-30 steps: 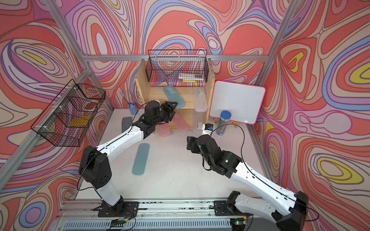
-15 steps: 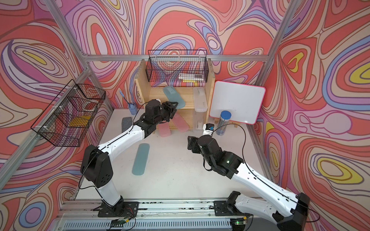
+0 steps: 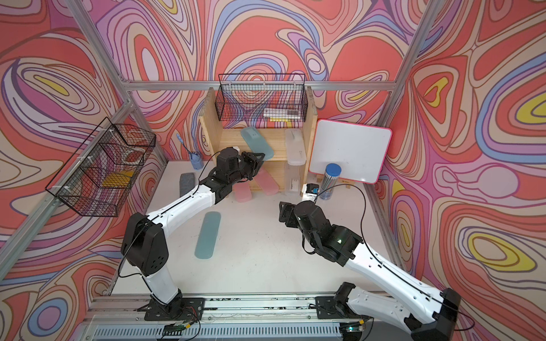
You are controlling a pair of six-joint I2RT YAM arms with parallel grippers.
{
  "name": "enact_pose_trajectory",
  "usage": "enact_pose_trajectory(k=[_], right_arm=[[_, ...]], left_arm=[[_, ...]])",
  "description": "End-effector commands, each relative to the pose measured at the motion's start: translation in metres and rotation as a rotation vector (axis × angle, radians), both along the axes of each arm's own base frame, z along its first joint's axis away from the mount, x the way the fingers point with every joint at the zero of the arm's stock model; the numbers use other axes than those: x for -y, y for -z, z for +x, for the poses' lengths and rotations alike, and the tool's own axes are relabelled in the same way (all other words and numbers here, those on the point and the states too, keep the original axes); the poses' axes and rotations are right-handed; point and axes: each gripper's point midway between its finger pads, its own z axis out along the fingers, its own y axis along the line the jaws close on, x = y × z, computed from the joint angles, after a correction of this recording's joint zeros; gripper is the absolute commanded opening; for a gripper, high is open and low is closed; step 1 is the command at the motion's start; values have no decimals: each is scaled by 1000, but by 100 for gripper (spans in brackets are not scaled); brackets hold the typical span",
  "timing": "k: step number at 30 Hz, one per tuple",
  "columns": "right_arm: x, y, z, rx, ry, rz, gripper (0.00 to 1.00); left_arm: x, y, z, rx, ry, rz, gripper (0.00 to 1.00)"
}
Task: Remove the pencil cases from the shelf
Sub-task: Pick up the pencil case from the shelf.
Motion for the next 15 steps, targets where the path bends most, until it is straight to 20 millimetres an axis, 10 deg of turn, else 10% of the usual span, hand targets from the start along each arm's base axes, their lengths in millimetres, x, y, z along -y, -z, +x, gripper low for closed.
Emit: enact_pose_trajectory(k=[1, 15], right_arm=[[5, 4, -1, -2, 15, -11, 86], [-4, 5, 0, -34, -7, 14, 87]], left_arm=[[0, -15, -3, 44, 2, -17, 24], [-16, -18, -38, 62, 30, -11, 18]])
